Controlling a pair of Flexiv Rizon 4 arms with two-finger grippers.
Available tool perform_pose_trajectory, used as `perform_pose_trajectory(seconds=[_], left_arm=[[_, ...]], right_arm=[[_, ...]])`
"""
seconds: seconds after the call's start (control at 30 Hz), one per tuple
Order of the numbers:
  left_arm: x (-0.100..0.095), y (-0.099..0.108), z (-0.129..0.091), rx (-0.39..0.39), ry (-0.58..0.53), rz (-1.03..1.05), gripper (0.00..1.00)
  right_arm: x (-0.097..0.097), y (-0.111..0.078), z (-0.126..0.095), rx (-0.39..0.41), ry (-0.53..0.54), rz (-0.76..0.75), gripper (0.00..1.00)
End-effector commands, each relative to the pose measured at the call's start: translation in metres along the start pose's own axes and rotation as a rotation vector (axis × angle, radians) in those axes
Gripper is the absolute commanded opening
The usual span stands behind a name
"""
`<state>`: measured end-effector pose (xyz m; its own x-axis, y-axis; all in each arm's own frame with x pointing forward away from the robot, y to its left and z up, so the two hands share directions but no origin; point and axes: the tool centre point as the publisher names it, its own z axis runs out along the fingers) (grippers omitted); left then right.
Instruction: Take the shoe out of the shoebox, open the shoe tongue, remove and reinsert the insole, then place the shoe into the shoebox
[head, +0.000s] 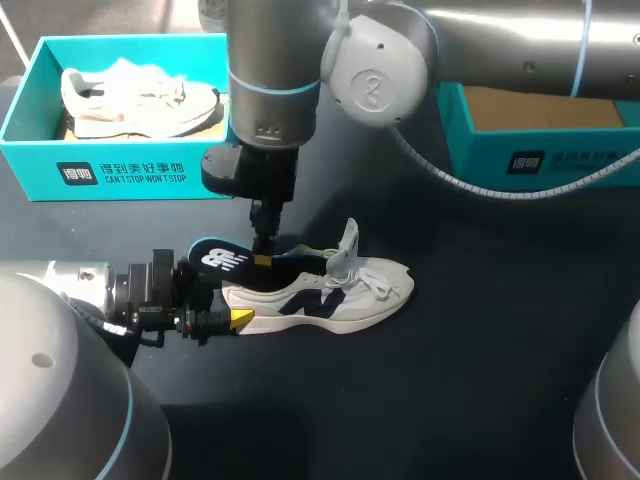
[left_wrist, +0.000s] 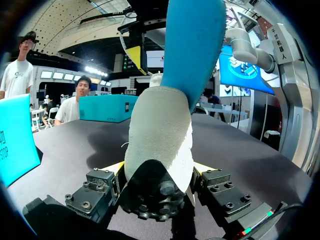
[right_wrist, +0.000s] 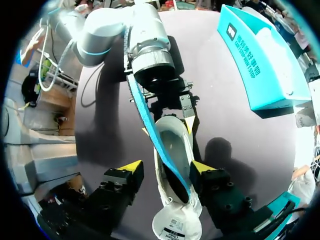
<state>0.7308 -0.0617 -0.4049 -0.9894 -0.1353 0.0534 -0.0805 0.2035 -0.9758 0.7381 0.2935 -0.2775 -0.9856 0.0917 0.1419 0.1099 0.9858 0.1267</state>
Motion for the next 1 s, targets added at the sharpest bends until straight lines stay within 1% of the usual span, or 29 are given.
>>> perform_pose_trajectory(seconds=[0.03, 0.1, 0.23, 0.33, 0.73, 0.77, 0.83, 1.0], left_arm=[[0.001, 0.001, 0.000, 0.000, -0.001, 0.001, 0.00], [0.001, 0.001, 0.000, 0.000, -0.001, 0.001, 0.00], [0.001, 0.001, 0.000, 0.000, -0.001, 0.001, 0.00], [0.001, 0.001, 0.000, 0.000, -0.001, 0.001, 0.00], [0.001, 0.001, 0.000, 0.000, -0.001, 0.001, 0.00], [0.001, 0.001, 0.000, 0.000, -0.001, 0.001, 0.00], [0.001, 0.001, 0.000, 0.000, -0.001, 0.001, 0.00], [0.001, 0.001, 0.000, 0.000, -0.001, 0.001, 0.00]], right_arm=[[0.000, -0.013, -0.002, -0.171, 0.059, -0.007, 1.00], [0.004, -0.011, -0.003, -0.221, 0.073, -0.007, 1.00], [0.007, -0.006, -0.001, -0.267, 0.081, -0.001, 1.00], [0.008, -0.002, -0.001, -0.258, 0.085, 0.036, 1.00], [0.008, -0.002, -0.001, -0.258, 0.085, 0.036, 1.00], [0.008, -0.001, 0.000, -0.299, 0.103, 0.013, 1.00], [0.010, 0.003, -0.002, -0.347, 0.120, -0.021, 1.00], [0.009, 0.006, 0.001, -0.376, 0.164, -0.098, 1.00]])
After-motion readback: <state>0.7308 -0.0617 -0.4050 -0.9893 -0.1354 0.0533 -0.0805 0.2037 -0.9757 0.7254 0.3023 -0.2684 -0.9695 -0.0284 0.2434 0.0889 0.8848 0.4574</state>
